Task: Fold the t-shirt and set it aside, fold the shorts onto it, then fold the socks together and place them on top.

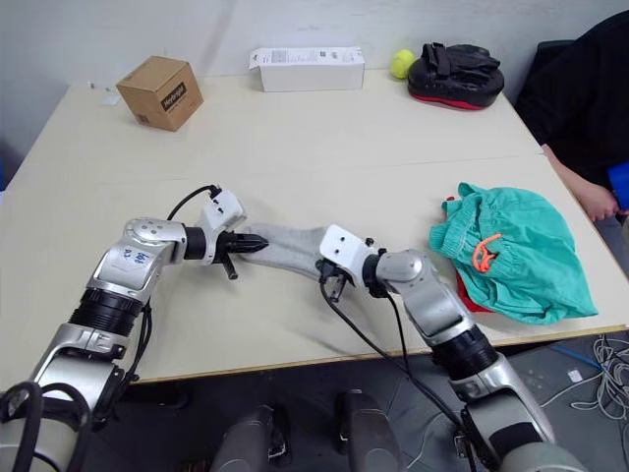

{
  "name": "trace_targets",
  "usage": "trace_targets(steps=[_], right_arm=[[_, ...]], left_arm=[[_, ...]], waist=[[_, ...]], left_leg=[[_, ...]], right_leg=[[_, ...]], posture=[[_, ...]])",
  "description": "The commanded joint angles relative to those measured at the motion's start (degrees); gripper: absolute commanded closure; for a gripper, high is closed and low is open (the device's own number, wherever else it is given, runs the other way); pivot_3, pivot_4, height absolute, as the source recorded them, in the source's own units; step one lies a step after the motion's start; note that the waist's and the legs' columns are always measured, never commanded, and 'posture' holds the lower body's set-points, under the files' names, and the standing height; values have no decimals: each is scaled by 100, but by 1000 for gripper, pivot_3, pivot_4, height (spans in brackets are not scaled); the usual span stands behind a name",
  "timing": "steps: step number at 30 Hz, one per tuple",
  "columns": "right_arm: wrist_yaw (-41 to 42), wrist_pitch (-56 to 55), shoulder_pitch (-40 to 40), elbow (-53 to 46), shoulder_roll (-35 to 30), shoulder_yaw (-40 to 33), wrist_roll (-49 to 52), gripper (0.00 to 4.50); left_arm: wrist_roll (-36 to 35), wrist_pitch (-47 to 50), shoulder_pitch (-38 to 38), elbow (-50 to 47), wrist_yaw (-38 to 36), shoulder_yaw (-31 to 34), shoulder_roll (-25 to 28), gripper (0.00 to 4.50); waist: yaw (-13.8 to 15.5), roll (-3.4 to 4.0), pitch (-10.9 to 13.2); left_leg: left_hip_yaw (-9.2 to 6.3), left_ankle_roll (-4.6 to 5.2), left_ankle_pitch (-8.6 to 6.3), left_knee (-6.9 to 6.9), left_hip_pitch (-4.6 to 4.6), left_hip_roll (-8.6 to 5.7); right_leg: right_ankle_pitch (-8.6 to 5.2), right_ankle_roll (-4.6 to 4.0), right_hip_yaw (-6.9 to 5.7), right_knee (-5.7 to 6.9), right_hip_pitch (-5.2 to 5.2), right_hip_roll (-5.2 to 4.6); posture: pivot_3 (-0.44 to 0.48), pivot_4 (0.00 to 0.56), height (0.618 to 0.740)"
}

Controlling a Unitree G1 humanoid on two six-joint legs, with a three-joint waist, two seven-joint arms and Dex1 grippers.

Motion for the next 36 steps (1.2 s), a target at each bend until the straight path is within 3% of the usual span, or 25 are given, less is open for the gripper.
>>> trace_targets(steps=[1, 7, 14, 19, 27, 30, 36], right_arm=[[7, 201, 86, -153, -223, -270, 20, 4500], [-387, 645, -718, -212, 721, -618, 509, 4500], [-751, 118, -1379, 1098, 1628, -47, 70, 4500], [-646, -263, -1286, 1768, 1507, 266, -248, 4500], [-376, -403, -927, 1796, 1215, 312, -312, 4500], [-466, -515, -973, 2009, 1339, 286, -329, 4500], [-491, -643, -1023, 2189, 1528, 259, -307, 4500]], left_arm=[[123, 39, 79, 112, 7, 15, 19, 4458], [89, 108, 64, 25, 3, 72, -52, 4458], [113, 174, 125, -111, 33, 121, -53, 4458], [110, 218, 154, -194, 75, 167, -61, 4458], [-122, 558, 213, -313, 230, 571, 7, 4458], [-565, 1296, 343, -679, 465, 1227, 70, 3893], [-1599, 3742, 764, -1820, 1260, 2976, 109, 2063]], waist=[[10, 0, 0], [-46, 1, 1], [-31, 0, 0], [-32, 0, 0], [-52, 0, 0], [-69, 0, 0], [-94, -1, 0]], left_leg=[[-2, 1, 0, 0, 1, 0], [0, -7, 6, -4, 1, 5], [-5, -42, 25, -19, -3, 7], [5, -22, 14, -12, -14, -1], [2, -21, 14, -13, -1, 0], [1, -23, 15, -15, 1, 7], [-2, -49, 27, -17, 2, 15]], right_leg=[[0, 0, -2, -5, 4, 0], [1, -2, -1, -3, -1, 4], [4, -8, -8, -1, -9, 5], [5, -6, -7, -7, -13, -9], [5, -5, -7, 0, -8, -5], [6, -7, -8, 3, -8, 1], [6, -8, -7, 10, -11, 8]], posture=[[0, 150, 740], [0, 150, 740], [0, 150, 740], [0, 150, 740], [0, 150, 740], [0, 150, 740], [0, 150, 740]])
